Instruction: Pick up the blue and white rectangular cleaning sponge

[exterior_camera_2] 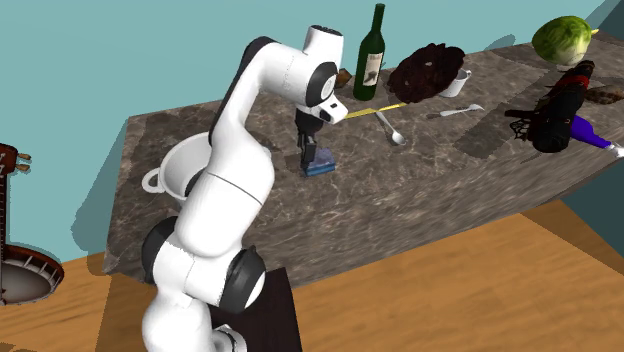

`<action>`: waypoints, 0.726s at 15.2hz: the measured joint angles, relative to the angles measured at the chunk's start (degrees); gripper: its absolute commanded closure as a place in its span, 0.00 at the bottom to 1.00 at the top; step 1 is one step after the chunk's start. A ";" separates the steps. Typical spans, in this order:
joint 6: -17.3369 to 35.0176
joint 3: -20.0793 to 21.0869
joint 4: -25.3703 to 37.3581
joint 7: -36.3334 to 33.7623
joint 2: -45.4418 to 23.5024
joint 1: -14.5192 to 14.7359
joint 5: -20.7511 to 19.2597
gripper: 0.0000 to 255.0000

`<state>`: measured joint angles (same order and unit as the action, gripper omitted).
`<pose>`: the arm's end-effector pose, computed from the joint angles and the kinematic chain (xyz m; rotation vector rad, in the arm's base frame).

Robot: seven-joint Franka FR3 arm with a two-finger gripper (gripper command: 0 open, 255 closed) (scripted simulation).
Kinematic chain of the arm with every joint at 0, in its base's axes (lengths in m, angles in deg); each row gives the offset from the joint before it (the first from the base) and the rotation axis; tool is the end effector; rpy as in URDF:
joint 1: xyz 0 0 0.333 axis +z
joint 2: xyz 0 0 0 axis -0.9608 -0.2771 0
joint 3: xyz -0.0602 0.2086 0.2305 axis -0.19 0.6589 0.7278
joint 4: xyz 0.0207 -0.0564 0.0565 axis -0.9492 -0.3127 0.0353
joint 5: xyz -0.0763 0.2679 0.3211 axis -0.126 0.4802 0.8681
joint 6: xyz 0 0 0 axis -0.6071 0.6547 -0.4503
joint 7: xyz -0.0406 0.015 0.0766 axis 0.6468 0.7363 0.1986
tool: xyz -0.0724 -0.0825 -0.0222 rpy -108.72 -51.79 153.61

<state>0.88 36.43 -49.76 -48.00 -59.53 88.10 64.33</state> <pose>0.4225 0.4300 0.6704 3.0143 -0.1459 -0.2980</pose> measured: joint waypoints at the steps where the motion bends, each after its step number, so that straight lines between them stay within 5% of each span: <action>1: 0.43 -0.01 -0.44 -0.13 -0.08 -0.01 0.06 0.00; 7: 6.04 -0.26 -8.35 0.98 2.50 -1.98 1.65 0.00; 8: 6.46 -0.28 -8.91 1.07 2.69 -2.11 1.76 1.00; 11: 6.85 -0.29 -9.39 1.15 2.91 -2.22 1.87 1.00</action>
<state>7.73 36.14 -59.16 -46.85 -56.62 85.87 66.20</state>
